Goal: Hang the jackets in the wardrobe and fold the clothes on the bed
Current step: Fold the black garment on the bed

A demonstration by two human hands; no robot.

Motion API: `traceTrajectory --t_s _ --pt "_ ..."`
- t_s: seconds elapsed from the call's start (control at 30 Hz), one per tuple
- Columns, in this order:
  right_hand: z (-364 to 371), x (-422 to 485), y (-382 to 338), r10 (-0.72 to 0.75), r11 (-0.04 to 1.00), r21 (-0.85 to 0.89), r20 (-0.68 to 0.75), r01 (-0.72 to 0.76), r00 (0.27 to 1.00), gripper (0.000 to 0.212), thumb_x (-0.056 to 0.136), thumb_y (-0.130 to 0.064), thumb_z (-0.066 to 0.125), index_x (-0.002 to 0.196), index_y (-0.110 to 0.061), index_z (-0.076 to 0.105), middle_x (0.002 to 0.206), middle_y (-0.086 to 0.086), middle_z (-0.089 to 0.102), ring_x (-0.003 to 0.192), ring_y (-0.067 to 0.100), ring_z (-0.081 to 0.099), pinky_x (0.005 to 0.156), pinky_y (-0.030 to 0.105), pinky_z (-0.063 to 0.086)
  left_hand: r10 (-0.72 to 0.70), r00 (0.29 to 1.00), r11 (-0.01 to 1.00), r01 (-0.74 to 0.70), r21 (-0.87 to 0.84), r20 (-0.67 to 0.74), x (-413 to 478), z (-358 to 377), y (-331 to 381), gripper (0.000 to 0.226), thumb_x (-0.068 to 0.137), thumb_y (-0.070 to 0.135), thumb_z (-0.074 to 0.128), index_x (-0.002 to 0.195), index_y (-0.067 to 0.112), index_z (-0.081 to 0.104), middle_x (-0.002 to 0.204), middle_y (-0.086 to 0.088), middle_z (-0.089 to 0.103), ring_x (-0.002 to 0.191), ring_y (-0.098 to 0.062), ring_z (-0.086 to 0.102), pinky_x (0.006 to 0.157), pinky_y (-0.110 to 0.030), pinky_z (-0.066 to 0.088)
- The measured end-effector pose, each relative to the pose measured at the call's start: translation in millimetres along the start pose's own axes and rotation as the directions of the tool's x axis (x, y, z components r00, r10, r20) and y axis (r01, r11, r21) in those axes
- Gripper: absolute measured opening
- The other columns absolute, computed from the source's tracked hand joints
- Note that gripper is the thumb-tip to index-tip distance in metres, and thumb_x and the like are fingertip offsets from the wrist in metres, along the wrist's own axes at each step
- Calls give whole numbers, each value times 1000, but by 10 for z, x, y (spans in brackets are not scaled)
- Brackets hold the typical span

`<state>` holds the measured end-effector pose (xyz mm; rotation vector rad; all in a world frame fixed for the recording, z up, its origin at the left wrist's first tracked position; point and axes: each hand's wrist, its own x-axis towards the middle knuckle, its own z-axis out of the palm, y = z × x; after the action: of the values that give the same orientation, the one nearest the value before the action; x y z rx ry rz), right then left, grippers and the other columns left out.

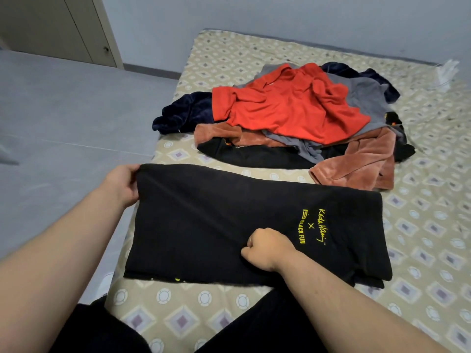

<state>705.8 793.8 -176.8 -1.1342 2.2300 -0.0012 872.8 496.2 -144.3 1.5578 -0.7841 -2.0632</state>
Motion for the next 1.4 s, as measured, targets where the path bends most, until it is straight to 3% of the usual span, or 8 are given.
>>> traceTrajectory --t_s 0.2,0.43,0.6,0.8,1.07,1.23,1.3,1.4 --pt "-35 -52 20 -61 997 43 -90 66 994 32 83 -51 60 71 -22 52 71 -10 57 76 15 57 56 27 38 91 996 892 -74 447 -17 -369 -130 -617 46 85 43 74 114 7 67 109 -9 70 99 -30 68 92 -42 54" --pt "-112 -199 -32 -210 964 -193 -139 181 968 100 78 -66 65 158 -31 15 166 2 10 153 22 7 121 41 11 151 983 762 -185 621 108 -705 -496 -782 16 84 18 77 95 9 70 91 -11 77 78 -25 74 71 -39 58" --pt "-253 -325 160 -127 992 -42 -222 121 967 81 88 -48 61 157 -28 22 166 5 15 153 23 10 122 41 17 399 914 765 -377 522 75 -740 -476 -885 3 93 7 64 90 9 65 101 -19 72 88 -32 69 84 -48 57" --pt "-426 -788 1289 414 907 304 -511 -292 754 57 87 -42 61 138 -17 52 138 6 53 131 28 48 106 42 41 -51 972 792 -101 603 230 -361 -889 -1031 35 78 27 80 105 7 71 103 -17 75 90 -38 73 70 -43 59" --pt "-499 -1102 1972 631 319 921 -30 -224 775 39 86 -39 75 109 -9 69 94 6 77 84 26 75 72 39 61 126 989 719 -147 680 81 183 -1075 -1205 29 75 19 82 101 17 71 100 -15 75 84 -40 73 81 -59 55" --pt "-608 -1092 1765 505 144 985 11 -97 863 23 90 -19 70 112 -12 68 97 13 77 84 31 75 65 47 61 710 630 -82 -369 926 314 -202 -813 -1146 46 75 45 72 110 20 58 116 -17 64 102 -41 61 84 -56 53" --pt "-691 -1074 1627 464 177 983 -44 -43 885 23 90 -13 67 113 -14 67 98 11 77 84 29 75 63 43 60 536 458 -508 -495 705 709 -585 -497 -1231 70 74 60 63 132 19 57 141 -13 54 126 -36 53 100 -51 47" --pt "-878 -1056 1342 405 278 960 -140 24 903 28 89 -5 63 116 -12 65 99 11 77 86 29 74 68 39 59 197 502 -600 -618 508 842 -983 53 -1498 85 88 69 45 157 25 24 165 -4 11 152 -26 14 122 -43 12"
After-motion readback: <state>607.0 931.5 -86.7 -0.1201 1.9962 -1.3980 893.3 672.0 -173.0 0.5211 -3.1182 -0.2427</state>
